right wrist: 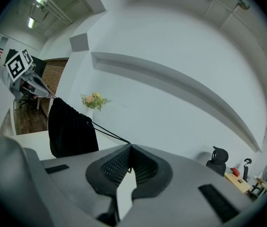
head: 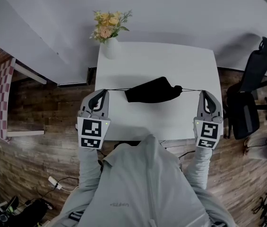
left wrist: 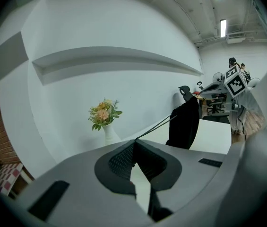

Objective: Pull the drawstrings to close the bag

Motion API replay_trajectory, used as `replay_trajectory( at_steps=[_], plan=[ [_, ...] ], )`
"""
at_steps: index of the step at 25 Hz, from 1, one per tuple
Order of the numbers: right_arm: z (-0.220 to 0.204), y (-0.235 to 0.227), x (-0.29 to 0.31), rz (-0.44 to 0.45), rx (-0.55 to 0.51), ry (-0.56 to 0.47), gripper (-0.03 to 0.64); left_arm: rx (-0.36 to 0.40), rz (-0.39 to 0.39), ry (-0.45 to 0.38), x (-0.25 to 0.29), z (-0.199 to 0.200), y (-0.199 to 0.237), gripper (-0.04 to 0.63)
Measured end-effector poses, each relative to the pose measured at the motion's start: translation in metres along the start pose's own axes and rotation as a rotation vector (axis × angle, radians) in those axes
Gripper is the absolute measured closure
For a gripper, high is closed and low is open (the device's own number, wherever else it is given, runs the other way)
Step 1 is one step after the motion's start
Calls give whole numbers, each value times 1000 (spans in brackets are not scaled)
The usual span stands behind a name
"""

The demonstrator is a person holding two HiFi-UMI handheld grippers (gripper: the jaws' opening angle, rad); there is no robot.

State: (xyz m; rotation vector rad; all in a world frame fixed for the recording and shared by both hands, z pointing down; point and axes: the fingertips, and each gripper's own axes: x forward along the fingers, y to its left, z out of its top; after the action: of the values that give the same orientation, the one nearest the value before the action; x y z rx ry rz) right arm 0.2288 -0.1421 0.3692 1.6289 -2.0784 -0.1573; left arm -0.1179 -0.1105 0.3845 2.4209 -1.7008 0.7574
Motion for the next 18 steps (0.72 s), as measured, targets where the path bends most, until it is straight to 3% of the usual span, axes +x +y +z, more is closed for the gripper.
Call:
replay_trajectory(
  at_steps=[18],
  plan=[
    [-15,-24,-5,-67,30,41,595,-13,19,38,-1,-17,19,569]
  ],
)
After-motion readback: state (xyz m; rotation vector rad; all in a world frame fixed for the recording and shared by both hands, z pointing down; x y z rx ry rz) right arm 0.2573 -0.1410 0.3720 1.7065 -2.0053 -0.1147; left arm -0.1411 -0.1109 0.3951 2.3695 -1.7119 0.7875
